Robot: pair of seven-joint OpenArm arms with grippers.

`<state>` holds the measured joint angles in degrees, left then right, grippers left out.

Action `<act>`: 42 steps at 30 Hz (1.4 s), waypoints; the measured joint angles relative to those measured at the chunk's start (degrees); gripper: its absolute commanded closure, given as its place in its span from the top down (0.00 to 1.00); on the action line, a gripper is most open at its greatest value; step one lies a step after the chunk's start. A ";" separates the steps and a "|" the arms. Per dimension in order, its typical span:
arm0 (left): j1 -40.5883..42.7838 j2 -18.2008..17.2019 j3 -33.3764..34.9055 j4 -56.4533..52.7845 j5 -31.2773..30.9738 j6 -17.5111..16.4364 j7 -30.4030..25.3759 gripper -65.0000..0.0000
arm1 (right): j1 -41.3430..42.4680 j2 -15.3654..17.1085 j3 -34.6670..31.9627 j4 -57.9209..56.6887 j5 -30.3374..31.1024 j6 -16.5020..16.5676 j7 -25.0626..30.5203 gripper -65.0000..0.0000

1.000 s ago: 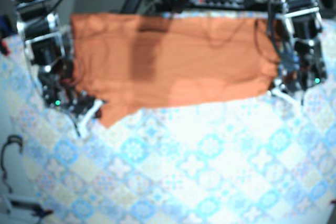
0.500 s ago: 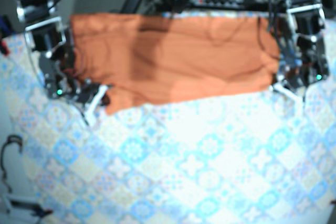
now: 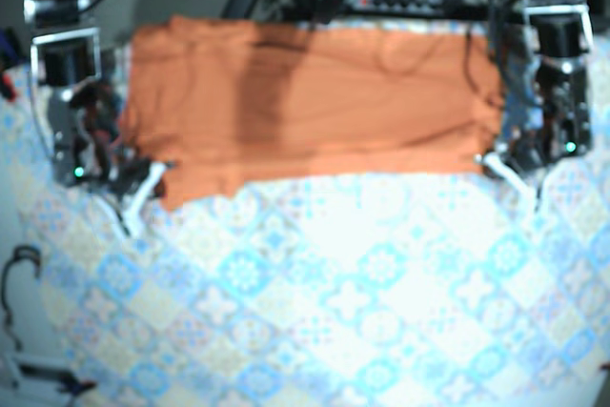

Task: Fold the T-shirt properly
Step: 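Lift both side edges and fold them toward the robot over the shirt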

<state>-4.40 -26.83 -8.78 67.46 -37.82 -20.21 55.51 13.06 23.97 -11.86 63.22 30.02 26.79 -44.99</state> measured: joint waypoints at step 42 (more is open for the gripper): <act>5.09 -3.63 -1.88 0.11 -0.33 -0.17 -2.62 0.00 | -0.55 -1.57 3.82 4.63 -0.09 -0.04 -3.41 0.00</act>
<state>0.69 -30.46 -10.66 67.57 -38.15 -20.38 52.88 12.51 22.39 -8.03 67.85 29.93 26.74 -48.40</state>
